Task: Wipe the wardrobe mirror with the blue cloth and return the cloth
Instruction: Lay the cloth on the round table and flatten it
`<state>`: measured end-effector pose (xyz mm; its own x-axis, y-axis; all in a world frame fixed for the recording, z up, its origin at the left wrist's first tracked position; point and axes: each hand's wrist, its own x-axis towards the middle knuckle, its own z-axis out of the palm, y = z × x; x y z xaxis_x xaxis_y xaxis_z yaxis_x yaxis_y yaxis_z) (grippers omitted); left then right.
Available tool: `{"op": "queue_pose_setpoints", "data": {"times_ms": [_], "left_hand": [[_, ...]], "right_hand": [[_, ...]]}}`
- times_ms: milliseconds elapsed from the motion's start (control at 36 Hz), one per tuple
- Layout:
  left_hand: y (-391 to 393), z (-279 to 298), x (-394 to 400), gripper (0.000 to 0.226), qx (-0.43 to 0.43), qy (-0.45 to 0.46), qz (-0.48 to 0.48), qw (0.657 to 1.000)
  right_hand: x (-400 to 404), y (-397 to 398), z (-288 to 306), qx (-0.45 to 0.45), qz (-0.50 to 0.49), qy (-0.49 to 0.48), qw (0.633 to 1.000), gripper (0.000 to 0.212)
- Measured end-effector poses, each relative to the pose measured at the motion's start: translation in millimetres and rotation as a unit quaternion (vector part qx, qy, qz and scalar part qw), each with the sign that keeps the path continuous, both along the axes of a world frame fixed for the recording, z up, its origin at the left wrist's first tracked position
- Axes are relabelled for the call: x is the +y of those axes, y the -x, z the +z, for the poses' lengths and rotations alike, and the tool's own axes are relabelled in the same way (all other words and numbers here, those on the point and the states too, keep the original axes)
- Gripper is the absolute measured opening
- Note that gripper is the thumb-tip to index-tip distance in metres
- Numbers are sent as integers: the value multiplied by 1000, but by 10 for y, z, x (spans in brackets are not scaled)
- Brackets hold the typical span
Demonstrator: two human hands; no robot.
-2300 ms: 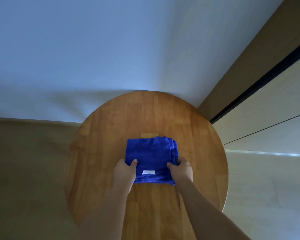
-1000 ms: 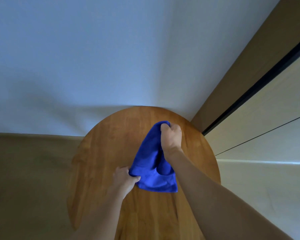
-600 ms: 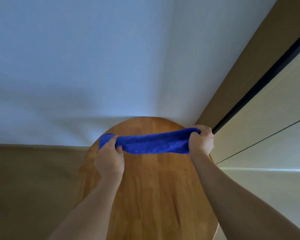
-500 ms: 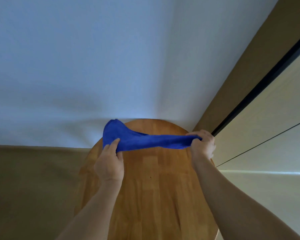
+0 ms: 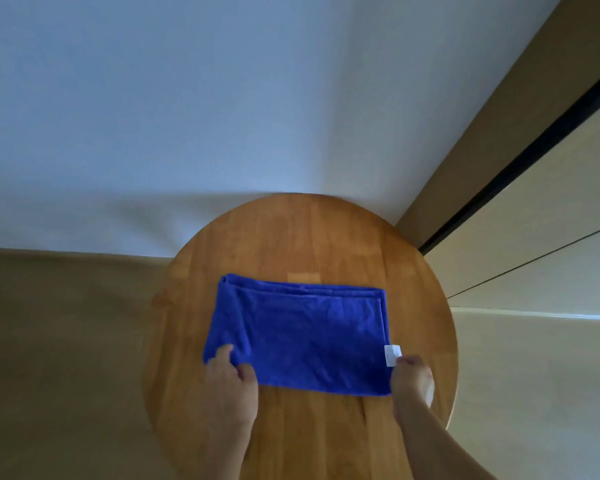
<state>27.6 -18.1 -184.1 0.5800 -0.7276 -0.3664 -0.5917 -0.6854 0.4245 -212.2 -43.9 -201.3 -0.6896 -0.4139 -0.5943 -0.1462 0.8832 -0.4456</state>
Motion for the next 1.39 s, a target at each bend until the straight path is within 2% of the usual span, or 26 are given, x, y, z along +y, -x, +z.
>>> {"op": "queue_pose_setpoints", "data": {"times_ms": [56,83,139,167,250,306,361,417,556,667,778,861,917,1000,1028,1056,1083,1111,1139,1167,1194,1222,1278,1333,1389], "left_hand": [[-64,-25,-73,37,-24,39,51,998],[-108,-58,-113,39,-24,35,65,997],[-200,-121,-207,47,1,-11,91,996],[-243,-147,-249,51,21,-33,105,994],[-334,-231,-311,52,89,-46,119,988],[-380,-265,-317,41,145,-46,130,980],[-425,-289,-308,23,176,-52,139,973],[-447,-291,-301,9,195,-44,165,966],[-441,-268,-313,6,266,-6,209,941],[-441,-207,-357,12,317,-15,226,921],[-506,-159,-413,11,329,-62,214,918],[-581,-167,-435,9,319,-77,193,925],[-636,-181,-452,12,285,-55,143,946],[-742,-233,-491,19,149,28,65,986],[-757,-224,-501,16,103,53,58,992],[-764,-220,-516,11,94,67,64,991],[-765,-221,-549,13,145,72,98,982],[-754,-205,-591,23,244,63,153,956],[-755,-183,-630,35,344,36,209,915],[-768,-168,-663,44,408,9,246,879],[-786,-167,-680,48,431,-15,251,867],[-807,-186,-684,47,426,-30,238,872],[-839,-222,-648,33,366,-34,178,913],[-855,-266,-602,10,285,-23,118,951],[-849,-302,-555,10,191,-31,87,977]], "right_hand": [[-32,-17,1,0,-3,-4,1000,28],[-46,-34,3,-11,4,-14,1000,36],[-71,-57,-4,-33,23,-41,998,50],[-79,-63,-17,-37,37,-51,997,50],[-86,-63,-88,-44,90,-68,993,27],[-95,-54,-104,-57,86,-48,994,9],[-114,-37,-84,-78,50,-12,996,6],[-138,-16,-46,-95,27,22,995,11],[-265,-31,78,-197,28,25,980,20],[-387,-173,196,-275,34,40,960,57],[-500,-485,316,-290,78,95,949,54],[-554,-792,372,-284,144,102,943,63],[-561,-1025,403,-295,180,110,932,65],[-561,-1368,430,-318,235,125,910,60],[-554,-1476,436,-323,260,124,901,59],[-542,-1577,426,-324,291,118,892,57],[-524,-1672,409,-323,331,107,880,57],[-500,-1761,386,-323,378,88,864,60],[-468,-1842,365,-325,421,58,845,66],[-434,-1910,347,-325,455,25,828,72],[-404,-1957,325,-316,476,4,821,76],[-386,-1978,305,-285,485,3,827,74],[-378,-1931,272,-172,465,43,867,59],[-388,-1803,240,-40,419,74,904,45],[-409,-1660,200,40,390,66,918,39]]}}
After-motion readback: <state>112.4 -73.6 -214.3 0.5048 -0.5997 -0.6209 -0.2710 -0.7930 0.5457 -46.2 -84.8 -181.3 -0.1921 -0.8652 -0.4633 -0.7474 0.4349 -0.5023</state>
